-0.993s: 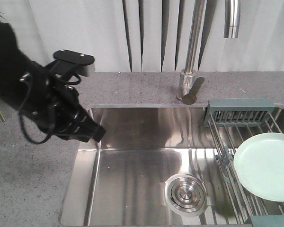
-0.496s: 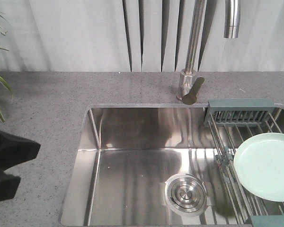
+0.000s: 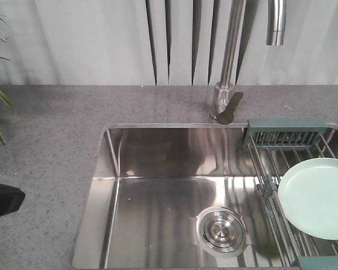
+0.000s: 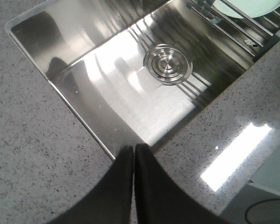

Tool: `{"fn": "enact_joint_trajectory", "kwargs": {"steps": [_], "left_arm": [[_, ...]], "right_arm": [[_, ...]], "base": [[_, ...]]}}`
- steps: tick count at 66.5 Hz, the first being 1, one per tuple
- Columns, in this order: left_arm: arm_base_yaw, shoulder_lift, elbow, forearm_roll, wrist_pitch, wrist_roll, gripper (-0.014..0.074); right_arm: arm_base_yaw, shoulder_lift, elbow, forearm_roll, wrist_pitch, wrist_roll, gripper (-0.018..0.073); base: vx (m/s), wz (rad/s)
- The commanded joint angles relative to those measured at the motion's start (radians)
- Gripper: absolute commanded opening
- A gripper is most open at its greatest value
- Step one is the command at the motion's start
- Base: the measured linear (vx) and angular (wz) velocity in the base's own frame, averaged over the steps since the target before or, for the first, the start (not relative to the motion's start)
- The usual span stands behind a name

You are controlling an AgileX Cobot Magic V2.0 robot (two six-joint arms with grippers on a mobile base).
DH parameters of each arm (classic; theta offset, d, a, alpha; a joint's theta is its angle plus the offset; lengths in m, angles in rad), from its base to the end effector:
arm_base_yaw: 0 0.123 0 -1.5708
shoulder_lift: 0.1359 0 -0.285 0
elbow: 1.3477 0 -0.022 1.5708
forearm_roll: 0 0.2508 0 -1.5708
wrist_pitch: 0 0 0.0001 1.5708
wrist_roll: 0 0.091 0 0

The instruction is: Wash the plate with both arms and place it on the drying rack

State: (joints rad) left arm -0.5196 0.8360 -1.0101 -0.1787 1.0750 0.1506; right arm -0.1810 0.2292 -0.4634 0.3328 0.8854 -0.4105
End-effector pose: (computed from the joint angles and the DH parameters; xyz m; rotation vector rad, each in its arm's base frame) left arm 0.1128 -0.0809 0.3795 0.7645 2.2777 -0.4014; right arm 0.0439 0.0154 0.2798 -0.1670 2.0814 0.0415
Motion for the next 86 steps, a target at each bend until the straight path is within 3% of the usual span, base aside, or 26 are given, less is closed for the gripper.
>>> {"fn": "enact_joint_trajectory", "kwargs": {"steps": [1,13,27,37,47,66,78,86], "left_arm": [[0.0,-0.025,0.027,-0.011,-0.098,0.076,-0.0006],[0.0,-0.16,0.288,-0.018,-0.427,0.077,-0.0006],[0.0,-0.425,0.703,-0.003,-0.871,-0.025,-0.0006],[0.008,-0.564,0.912,0.013,-1.075,-0.025,-0.0006],[0.102,-0.664,1.043,0.018,-1.211,-0.027,-0.0006],[0.343,-0.773,1.057,0.016,-1.228,-0.018,-0.0006],[0.39,-0.814,1.059,0.017,-1.161,-0.021,-0.0006],[0.454,-0.869,1.059,0.017,-1.109,-0.036,-0.0006]], "right_arm": [[-0.001,0.014,-0.023,0.016,-0.062,-0.005,-0.0009],[-0.001,0.014,-0.023,0.017,-0.062,-0.005,-0.0009],[-0.001,0.014,-0.023,0.017,-0.062,-0.005,-0.0009],[-0.001,0.014,-0.023,0.017,-0.062,-0.005,-0.0009],[-0.001,0.014,-0.023,0.017,-0.062,-0.005,-0.0009],[-0.001,0.014,-0.023,0.016,-0.062,-0.005,-0.0009],[-0.001,0.014,-0.023,0.016,-0.062,-0.005,-0.0009],[-0.001,0.015,-0.023,0.017,-0.062,-0.005,-0.0009]], "base": [[0.0,0.0],[0.0,0.0],[0.0,0.0],[0.0,0.0],[0.0,0.0],[0.0,0.0],[0.0,0.0],[0.0,0.0]]}}
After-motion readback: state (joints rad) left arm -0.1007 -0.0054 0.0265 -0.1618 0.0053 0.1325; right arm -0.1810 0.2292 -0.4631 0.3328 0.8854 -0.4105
